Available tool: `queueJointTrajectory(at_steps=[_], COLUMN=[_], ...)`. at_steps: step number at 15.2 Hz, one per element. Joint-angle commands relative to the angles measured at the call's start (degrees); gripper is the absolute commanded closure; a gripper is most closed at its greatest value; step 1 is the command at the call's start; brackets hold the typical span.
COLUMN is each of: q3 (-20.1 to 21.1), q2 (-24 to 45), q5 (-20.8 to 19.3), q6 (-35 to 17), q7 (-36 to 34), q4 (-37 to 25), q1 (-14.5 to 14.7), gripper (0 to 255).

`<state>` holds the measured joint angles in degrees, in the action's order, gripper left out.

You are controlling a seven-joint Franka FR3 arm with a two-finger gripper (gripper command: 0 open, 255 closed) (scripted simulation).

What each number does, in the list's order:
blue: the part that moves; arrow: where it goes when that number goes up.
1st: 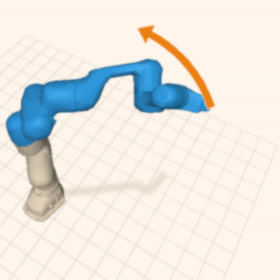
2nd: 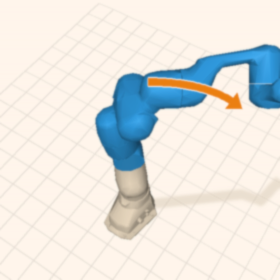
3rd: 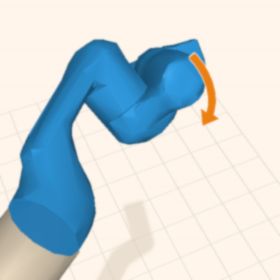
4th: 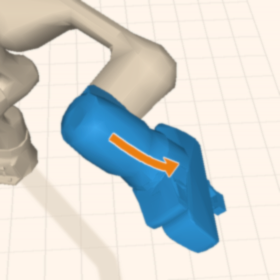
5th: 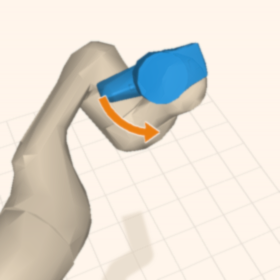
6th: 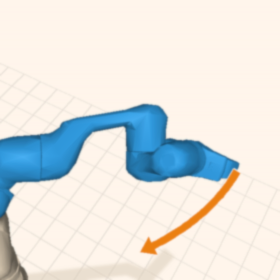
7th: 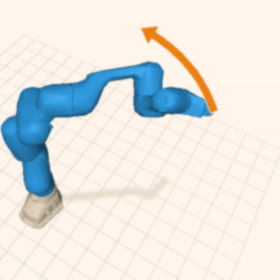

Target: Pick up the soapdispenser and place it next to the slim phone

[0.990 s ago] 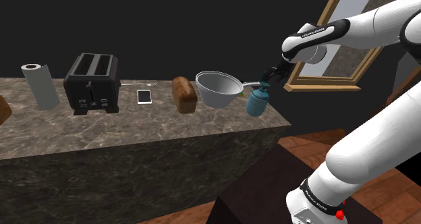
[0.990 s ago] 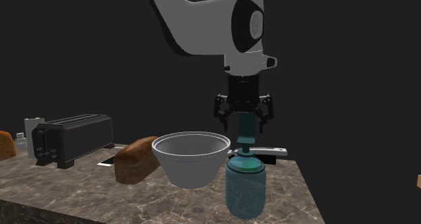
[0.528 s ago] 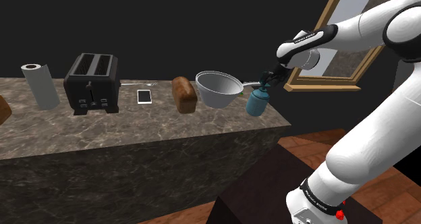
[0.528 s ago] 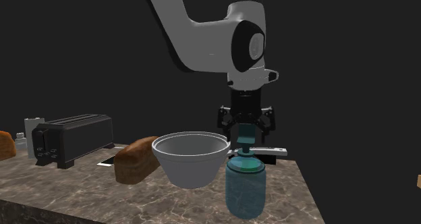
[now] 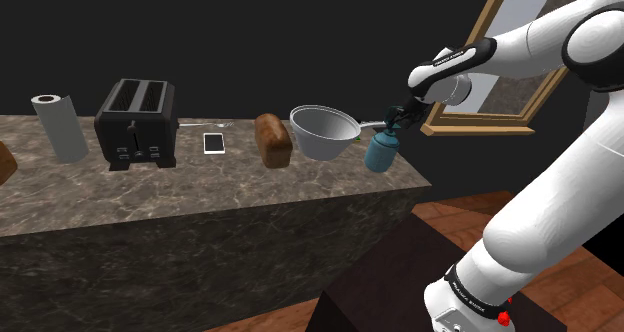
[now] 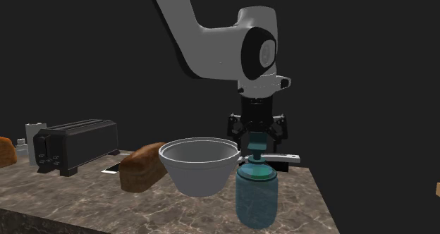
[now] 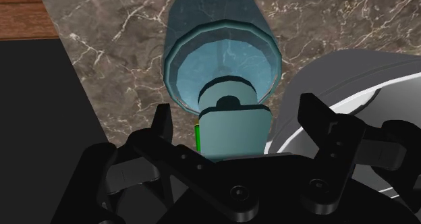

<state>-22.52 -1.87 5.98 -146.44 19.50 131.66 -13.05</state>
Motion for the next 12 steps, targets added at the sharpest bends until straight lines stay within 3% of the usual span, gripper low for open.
queueJointTrajectory(at_steps=[1,12], q3=[0.0,0.0], q2=[0.0,-0.9], q5=[0.0,-0.8], q6=[0.0,1.5], q7=[0.0,-0.7], q4=[0.0,-0.7], q1=[0.0,-0.1], gripper=[255,255])
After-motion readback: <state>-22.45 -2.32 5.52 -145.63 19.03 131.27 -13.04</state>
